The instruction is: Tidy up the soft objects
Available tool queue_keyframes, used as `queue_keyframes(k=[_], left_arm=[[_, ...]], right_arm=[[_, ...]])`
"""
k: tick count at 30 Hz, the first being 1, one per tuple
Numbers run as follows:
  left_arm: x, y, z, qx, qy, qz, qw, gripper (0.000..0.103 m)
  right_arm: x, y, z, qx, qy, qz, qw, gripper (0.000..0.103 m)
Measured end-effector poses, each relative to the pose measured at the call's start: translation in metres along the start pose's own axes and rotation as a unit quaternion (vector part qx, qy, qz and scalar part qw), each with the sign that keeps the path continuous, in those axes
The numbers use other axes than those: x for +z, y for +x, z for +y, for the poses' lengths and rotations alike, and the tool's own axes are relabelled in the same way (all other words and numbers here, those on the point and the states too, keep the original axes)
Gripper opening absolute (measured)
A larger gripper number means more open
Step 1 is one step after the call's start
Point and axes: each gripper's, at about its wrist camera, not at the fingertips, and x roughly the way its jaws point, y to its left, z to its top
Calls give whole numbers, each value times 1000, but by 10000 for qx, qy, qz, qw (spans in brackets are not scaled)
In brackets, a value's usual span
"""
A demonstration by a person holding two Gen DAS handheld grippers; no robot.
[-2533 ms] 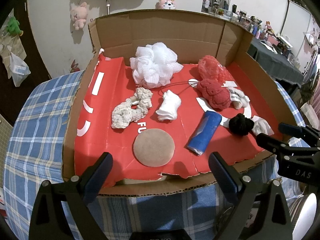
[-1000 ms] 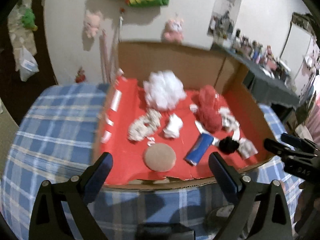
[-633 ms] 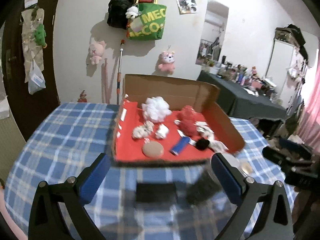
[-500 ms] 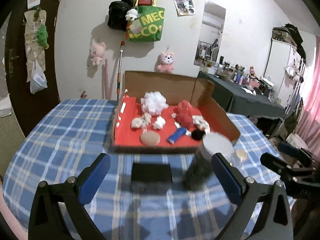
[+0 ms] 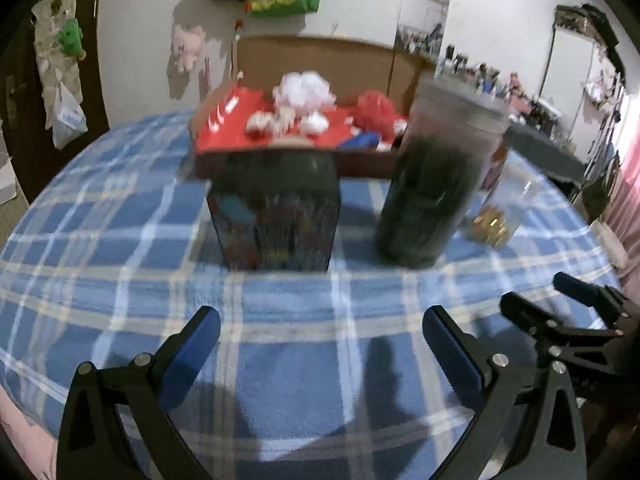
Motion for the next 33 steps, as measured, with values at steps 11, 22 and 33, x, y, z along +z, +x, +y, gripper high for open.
queue_keyframes(k=[11, 22, 33], left_arm=[[-4, 18, -3, 375, 79, 115, 9992, 103], [1, 24, -2, 475, 32, 152, 9988, 103], [1, 24, -2, 473, 25, 157, 9988, 103]], right_arm=[[-4, 20, -9, -341, 72, 205, 9992, 99], [-6, 20, -13, -376, 136, 184, 9990, 100], [-6, 20, -15, -369, 152, 178, 9990, 100]])
